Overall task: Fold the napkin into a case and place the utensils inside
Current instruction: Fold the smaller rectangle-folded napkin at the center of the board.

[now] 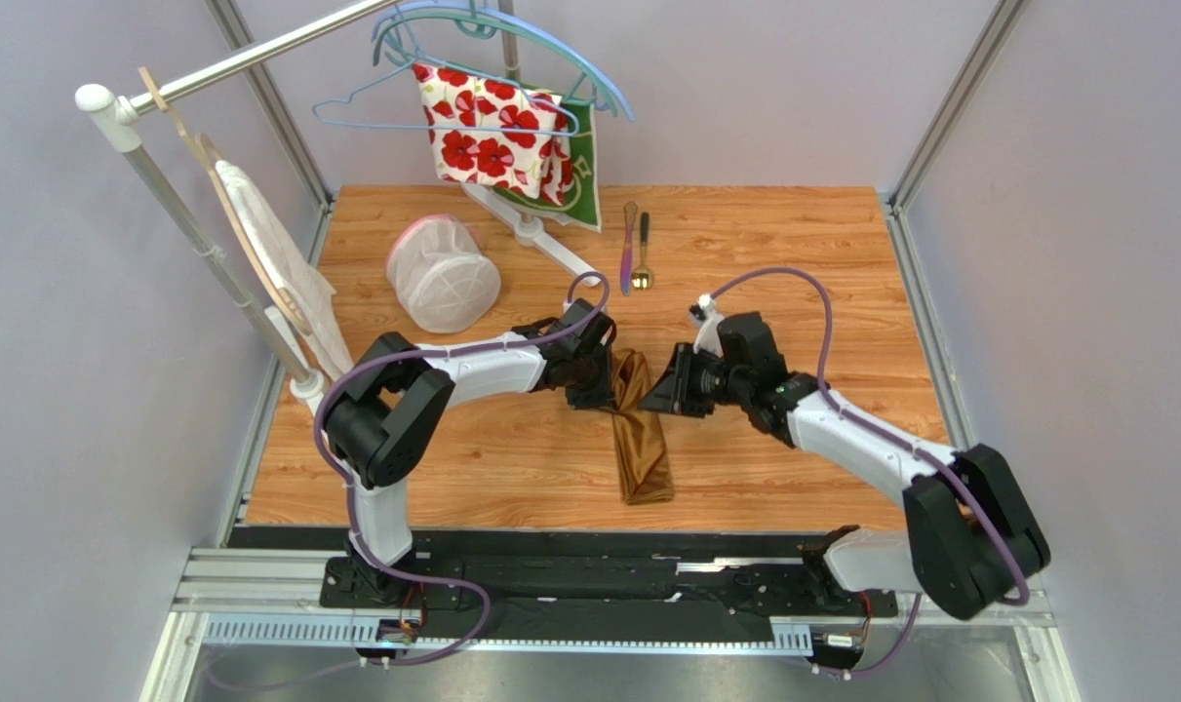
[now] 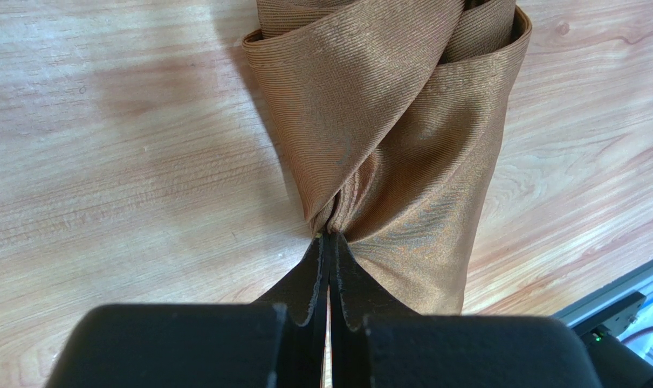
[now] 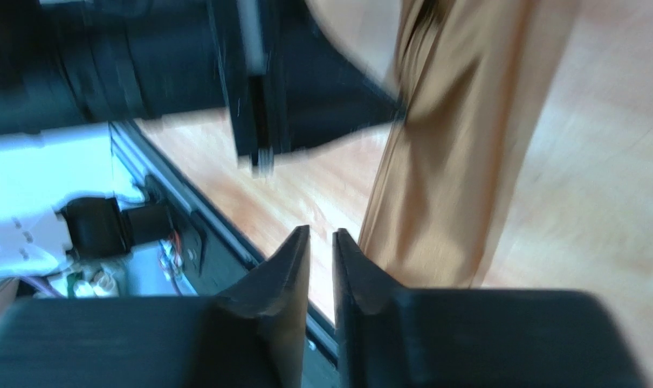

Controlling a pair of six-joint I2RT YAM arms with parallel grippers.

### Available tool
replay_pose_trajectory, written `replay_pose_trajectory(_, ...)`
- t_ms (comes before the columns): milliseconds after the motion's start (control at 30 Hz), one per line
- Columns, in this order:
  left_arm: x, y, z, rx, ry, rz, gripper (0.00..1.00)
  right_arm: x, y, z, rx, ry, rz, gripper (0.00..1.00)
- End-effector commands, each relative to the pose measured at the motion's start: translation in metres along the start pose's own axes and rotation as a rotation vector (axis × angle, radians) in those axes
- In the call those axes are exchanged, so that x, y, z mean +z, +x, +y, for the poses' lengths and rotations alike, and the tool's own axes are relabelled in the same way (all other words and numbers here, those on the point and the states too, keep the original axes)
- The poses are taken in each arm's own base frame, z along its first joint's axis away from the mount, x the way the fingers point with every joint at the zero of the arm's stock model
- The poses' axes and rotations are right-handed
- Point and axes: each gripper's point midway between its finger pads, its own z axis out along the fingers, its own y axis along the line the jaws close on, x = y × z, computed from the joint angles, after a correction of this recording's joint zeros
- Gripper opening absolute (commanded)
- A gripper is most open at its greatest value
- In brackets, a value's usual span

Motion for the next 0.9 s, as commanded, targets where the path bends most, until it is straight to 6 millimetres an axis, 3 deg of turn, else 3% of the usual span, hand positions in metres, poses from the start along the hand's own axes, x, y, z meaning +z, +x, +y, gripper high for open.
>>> replay_pose_trajectory(0,-0.002,-0.006,-0.002,0.015,0.011,-0.027,0.00,0.020,-0.032,0.000,-0.004,-0.016,-0.007,0.06)
replay_pose_trajectory(67,-0.001,-0.006,-0.002,0.015,0.013,-0.027,0.00,0.035,-0.034,-0.007,0.018,-0.008,0.018,0.00)
replay_pose_trajectory(100,-0.001,-0.006,-0.002,0.014,0.012,-0.026,0.00,0.041,-0.045,-0.003,0.005,-0.029,-0.012,0.00)
replay_pose_trajectory(300,0.000,-0.002,0.000,0.009,0.019,-0.015,0.00,0.068,-0.048,-0.017,0.033,-0.027,0.011,0.00)
replay_pose_trajectory(733,-0.002,0.000,-0.001,0.020,0.034,-0.018,0.00,0.113,-0.055,-0.057,0.082,0.061,0.015,0.00)
replay_pose_trajectory(867,0.000,0.004,0.002,0.021,0.026,-0.008,0.00,0.121,-0.059,-0.054,0.087,0.042,0.025,0.00)
